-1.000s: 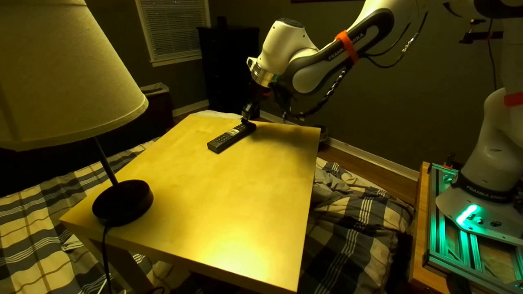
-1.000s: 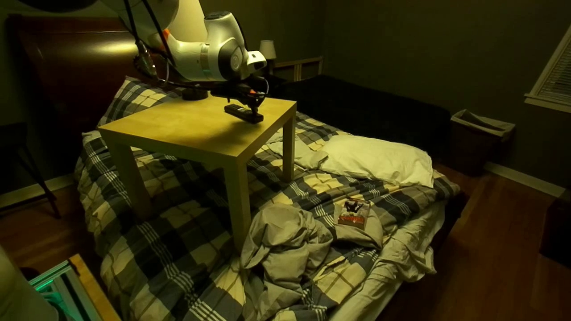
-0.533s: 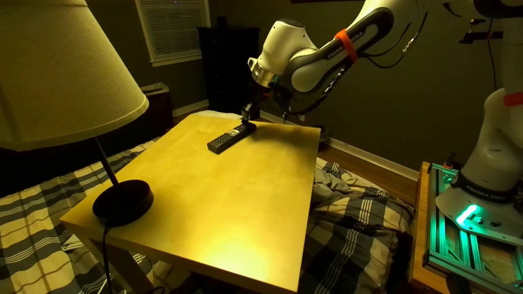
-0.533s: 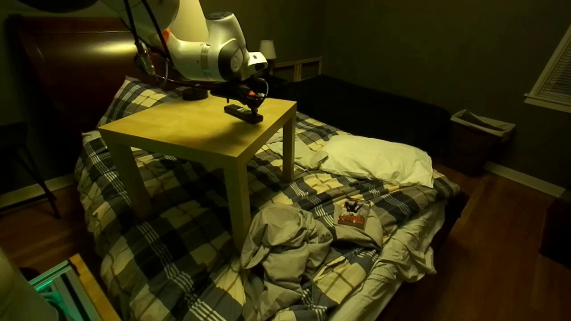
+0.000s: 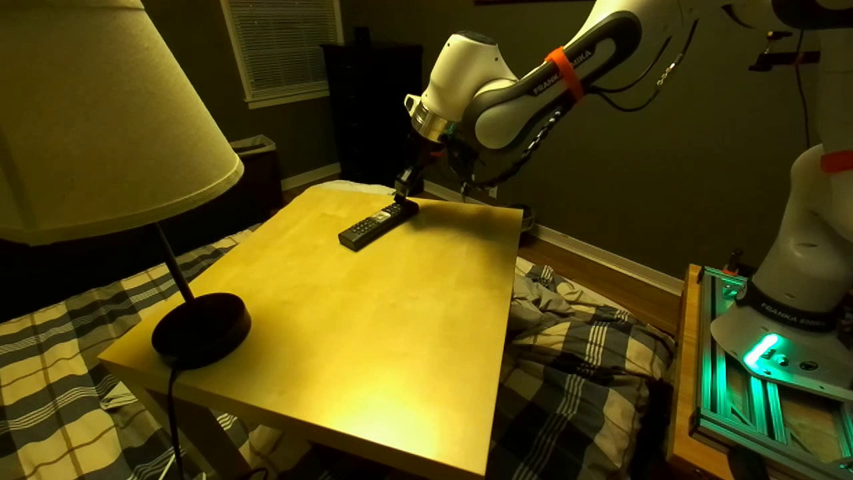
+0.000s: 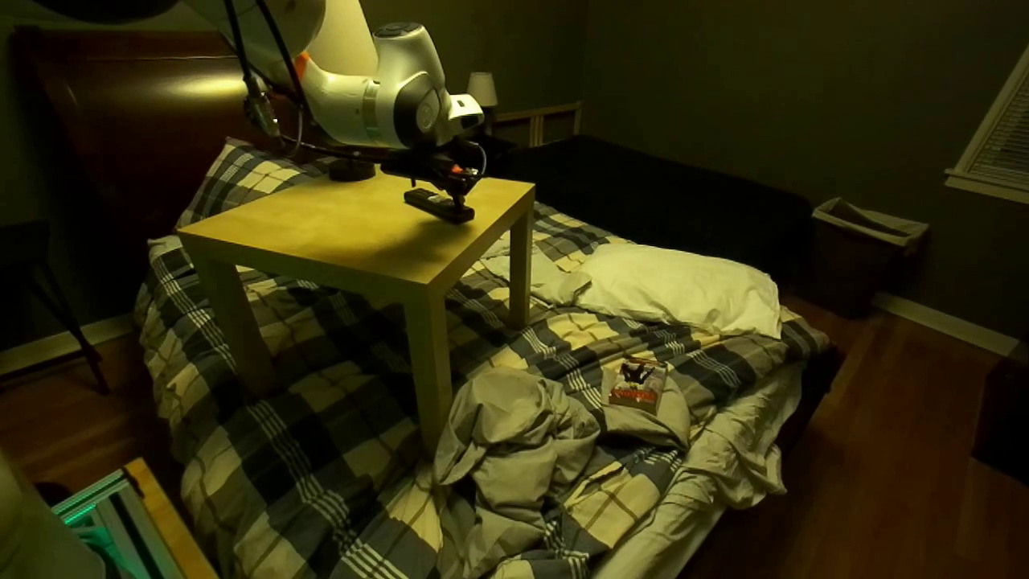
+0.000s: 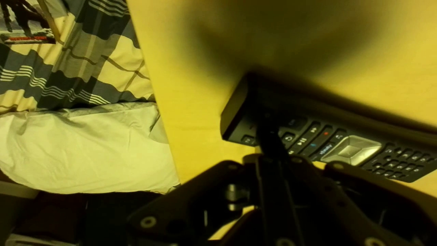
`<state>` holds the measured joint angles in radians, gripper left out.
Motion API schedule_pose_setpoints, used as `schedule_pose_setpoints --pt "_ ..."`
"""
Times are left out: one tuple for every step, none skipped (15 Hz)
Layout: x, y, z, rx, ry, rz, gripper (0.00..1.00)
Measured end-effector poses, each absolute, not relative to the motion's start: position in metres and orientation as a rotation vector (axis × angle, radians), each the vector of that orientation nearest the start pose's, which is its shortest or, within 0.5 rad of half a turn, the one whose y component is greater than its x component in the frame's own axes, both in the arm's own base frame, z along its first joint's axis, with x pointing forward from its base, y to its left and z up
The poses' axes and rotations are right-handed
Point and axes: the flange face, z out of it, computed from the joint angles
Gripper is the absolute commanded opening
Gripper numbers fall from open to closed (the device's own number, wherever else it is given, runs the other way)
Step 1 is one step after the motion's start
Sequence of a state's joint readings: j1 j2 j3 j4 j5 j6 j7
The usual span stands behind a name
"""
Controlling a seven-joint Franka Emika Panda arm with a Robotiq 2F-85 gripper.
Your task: Press a button on the remote controller
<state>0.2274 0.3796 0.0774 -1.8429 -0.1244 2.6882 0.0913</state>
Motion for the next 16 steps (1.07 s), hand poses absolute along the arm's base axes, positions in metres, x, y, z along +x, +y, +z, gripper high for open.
schedule_pose_setpoints --pt "0.645 0.202 0.374 -2.983 -0.454 -0.721 0.00" --pt "0.644 0.203 0.374 -2.981 -0.455 -0.721 0.00" --pt "0.644 0.203 0.376 -2.978 -0.451 -0.719 0.00" --pt "0.643 0.203 0.379 -2.975 -0.443 -0.712 0.00" --pt "0.641 0.203 0.385 -2.969 -0.428 -0.707 0.00" --pt "0.640 0.202 0.396 -2.958 -0.408 -0.714 0.00" --pt "0.637 0.200 0.410 -2.949 -0.387 -0.720 0.00" --pt "0.633 0.196 0.426 -2.945 -0.369 -0.724 0.00" --pt "0.628 0.192 0.442 -2.945 -0.352 -0.721 0.26" --pt "0.621 0.187 0.457 -2.949 -0.337 -0.708 0.27" --pt "0.614 0.182 0.470 -2.958 -0.321 -0.681 0.32" --pt "0.605 0.176 0.482 -2.966 -0.311 -0.646 0.40" --pt "0.596 0.172 0.491 -2.974 -0.308 -0.597 0.47" --pt "0.586 0.167 0.498 -2.980 -0.310 -0.541 0.56" --pt "0.576 0.164 0.503 -2.985 -0.317 -0.471 0.63" --pt "0.565 0.161 0.507 -2.983 -0.333 -0.401 0.69"
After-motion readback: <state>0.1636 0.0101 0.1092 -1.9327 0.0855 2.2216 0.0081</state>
